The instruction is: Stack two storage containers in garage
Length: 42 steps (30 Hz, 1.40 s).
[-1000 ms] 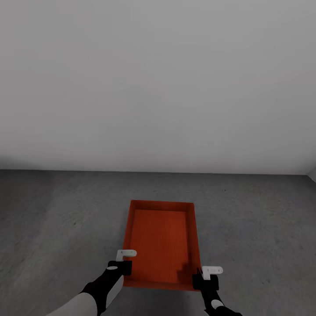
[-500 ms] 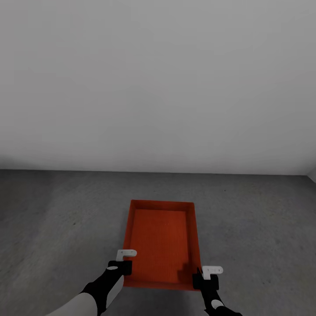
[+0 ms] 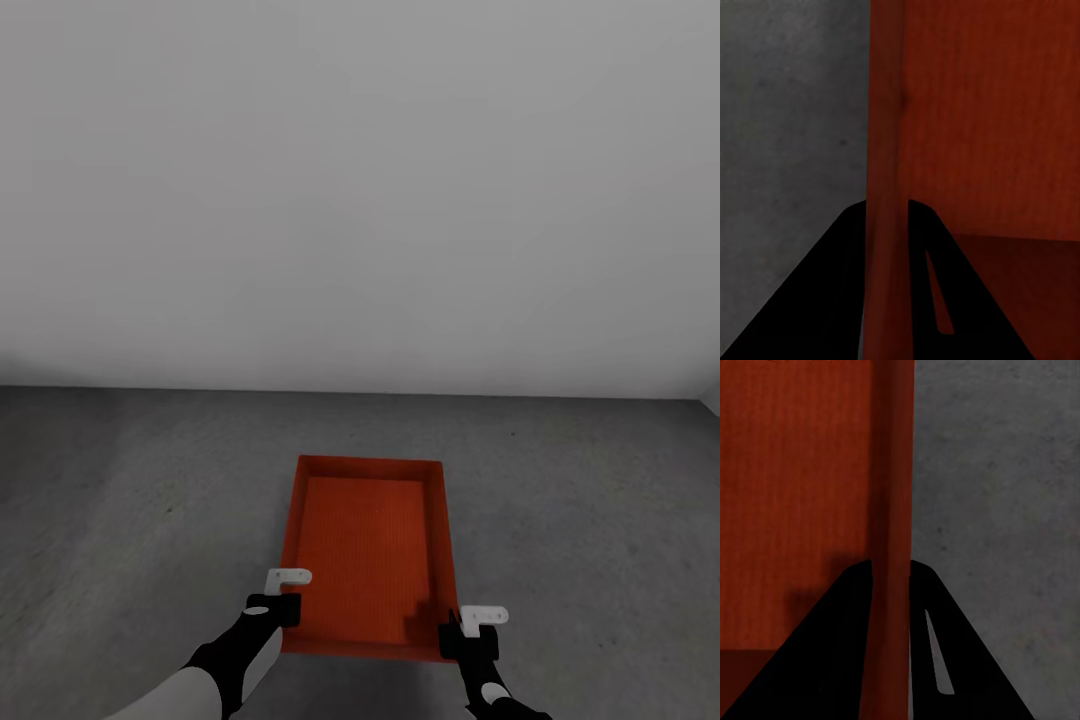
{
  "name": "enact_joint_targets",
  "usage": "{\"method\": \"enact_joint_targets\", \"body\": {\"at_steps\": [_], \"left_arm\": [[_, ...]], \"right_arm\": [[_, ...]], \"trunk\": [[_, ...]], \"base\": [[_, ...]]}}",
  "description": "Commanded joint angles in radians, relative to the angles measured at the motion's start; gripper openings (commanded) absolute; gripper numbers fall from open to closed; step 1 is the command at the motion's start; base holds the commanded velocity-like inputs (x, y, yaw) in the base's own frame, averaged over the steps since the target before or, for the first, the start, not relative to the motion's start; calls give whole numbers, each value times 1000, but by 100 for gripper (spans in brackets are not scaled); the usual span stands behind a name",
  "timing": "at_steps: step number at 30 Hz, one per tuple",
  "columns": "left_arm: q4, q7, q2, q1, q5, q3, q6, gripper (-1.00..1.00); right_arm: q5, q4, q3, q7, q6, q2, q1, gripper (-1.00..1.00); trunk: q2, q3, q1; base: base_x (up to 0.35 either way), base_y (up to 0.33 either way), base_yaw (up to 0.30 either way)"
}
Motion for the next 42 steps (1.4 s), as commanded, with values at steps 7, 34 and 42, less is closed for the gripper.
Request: {"method": "enact_joint_targets", "body": {"at_steps": [7, 34, 42], "left_arm": [[3, 10, -4, 0, 20, 3, 14, -100], [5, 10, -6, 0, 19, 3, 14, 100], [5, 10, -6, 0, 19, 3, 14, 100]], "right_arm": [[3, -32, 19, 6, -2, 0, -1, -100], [7, -33, 23, 6, -3, 1, -1, 100], [7, -33, 23, 6, -4, 1, -1, 100]], "trunk": [[0, -1, 5], [0, -1, 5], [0, -1, 5]], "base": [[0, 0, 0], [0, 0, 0], [0, 0, 0]]}}
